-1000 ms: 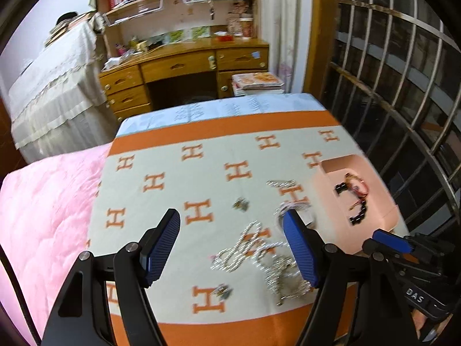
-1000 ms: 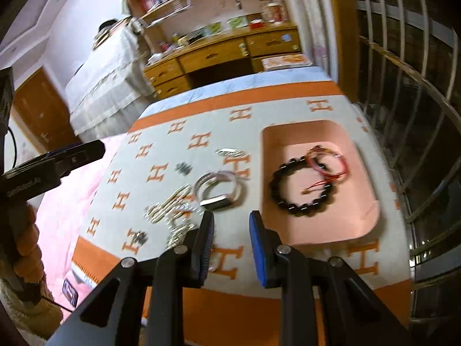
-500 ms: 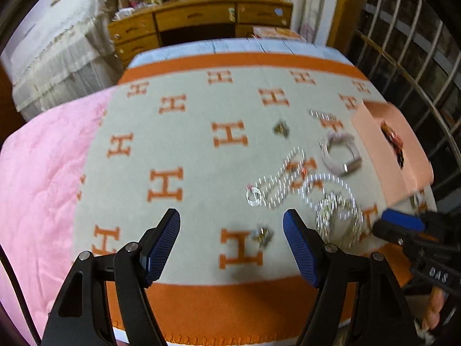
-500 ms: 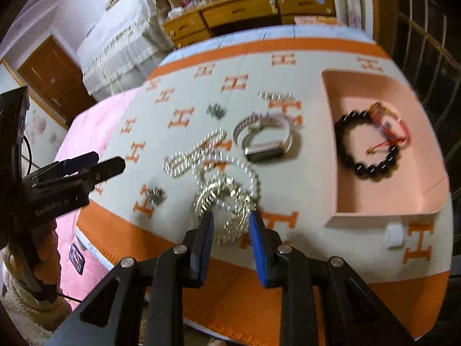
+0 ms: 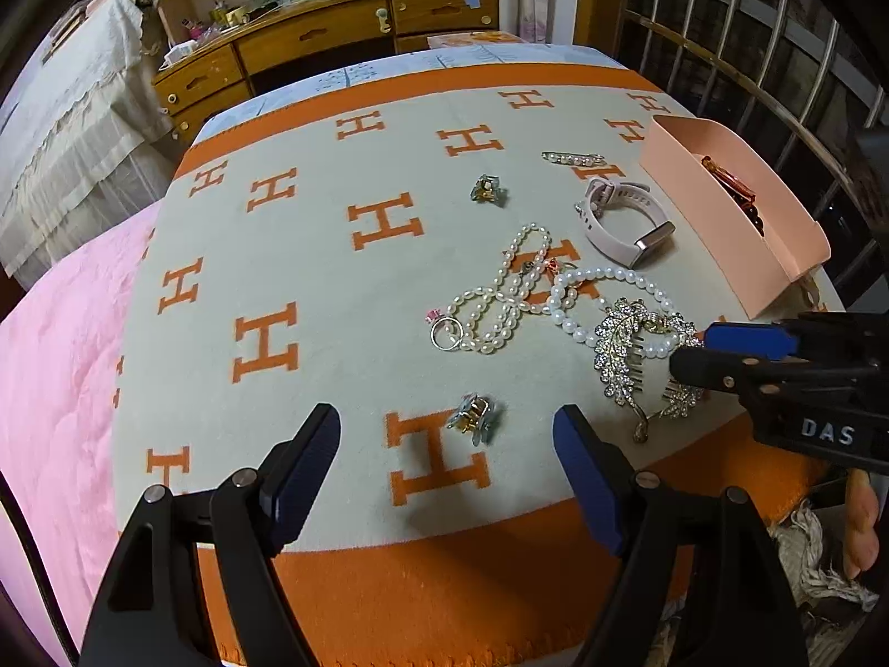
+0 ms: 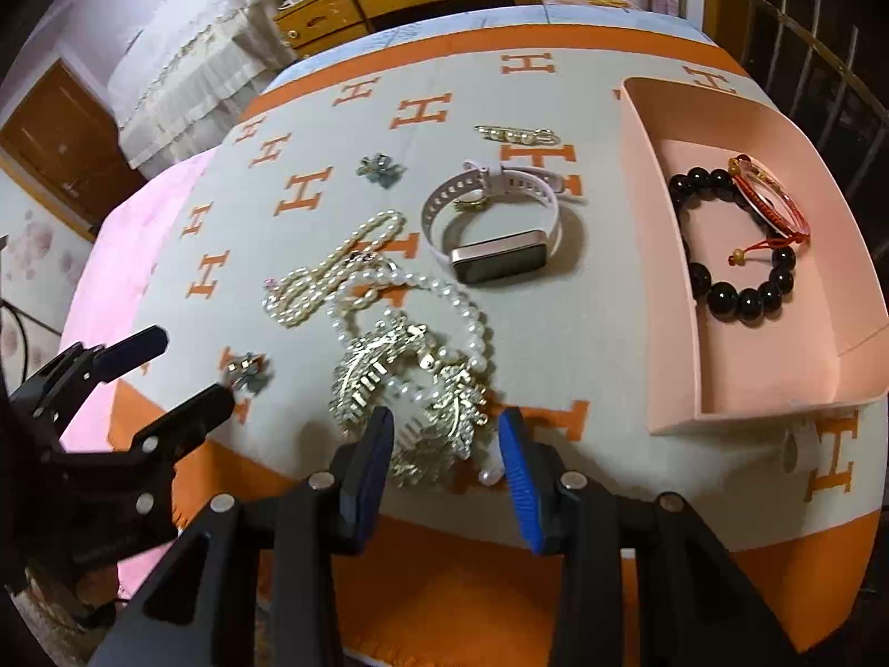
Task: Organize jewelry
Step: 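Withdraw both open tools from the tray back over the remaining jewelry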
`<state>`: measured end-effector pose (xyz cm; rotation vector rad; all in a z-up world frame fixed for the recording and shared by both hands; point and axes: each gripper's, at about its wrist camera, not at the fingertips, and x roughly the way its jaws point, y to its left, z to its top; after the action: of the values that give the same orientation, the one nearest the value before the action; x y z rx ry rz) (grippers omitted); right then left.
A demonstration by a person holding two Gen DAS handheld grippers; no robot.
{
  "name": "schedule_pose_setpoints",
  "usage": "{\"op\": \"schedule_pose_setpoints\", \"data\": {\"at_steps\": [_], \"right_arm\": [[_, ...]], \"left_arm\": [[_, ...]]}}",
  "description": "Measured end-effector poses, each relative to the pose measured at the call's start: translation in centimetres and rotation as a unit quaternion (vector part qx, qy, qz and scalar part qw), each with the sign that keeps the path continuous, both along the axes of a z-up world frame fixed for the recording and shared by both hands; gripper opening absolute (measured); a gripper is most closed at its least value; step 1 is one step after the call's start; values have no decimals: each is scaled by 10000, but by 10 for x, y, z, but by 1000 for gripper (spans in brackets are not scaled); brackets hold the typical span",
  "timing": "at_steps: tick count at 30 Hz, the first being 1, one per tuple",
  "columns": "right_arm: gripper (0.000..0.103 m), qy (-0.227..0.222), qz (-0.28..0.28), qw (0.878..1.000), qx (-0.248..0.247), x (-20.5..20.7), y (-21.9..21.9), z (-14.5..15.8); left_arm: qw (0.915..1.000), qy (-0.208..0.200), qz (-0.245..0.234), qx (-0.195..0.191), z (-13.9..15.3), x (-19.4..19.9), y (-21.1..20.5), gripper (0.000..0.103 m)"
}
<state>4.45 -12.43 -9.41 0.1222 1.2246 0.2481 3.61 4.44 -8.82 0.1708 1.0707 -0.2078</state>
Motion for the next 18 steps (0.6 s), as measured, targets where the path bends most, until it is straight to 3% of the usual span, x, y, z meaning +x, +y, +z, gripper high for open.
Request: {"op": "schedule_pose_setpoints", "data": {"at_steps": [9,11,18], "right_arm": [[40,-176,369,9977,-544,1,17,-1],[35,-149,424,9973,-583,0,17,-1],[34,-44,379,9991,-206,-4,6,2]], "left_arm": [[10000,20,31,-56,-3,4,5,78],[10000,53,37,-66,-4,6,6,78],[9998,174,-1,-138,-7,7,9,78]]}}
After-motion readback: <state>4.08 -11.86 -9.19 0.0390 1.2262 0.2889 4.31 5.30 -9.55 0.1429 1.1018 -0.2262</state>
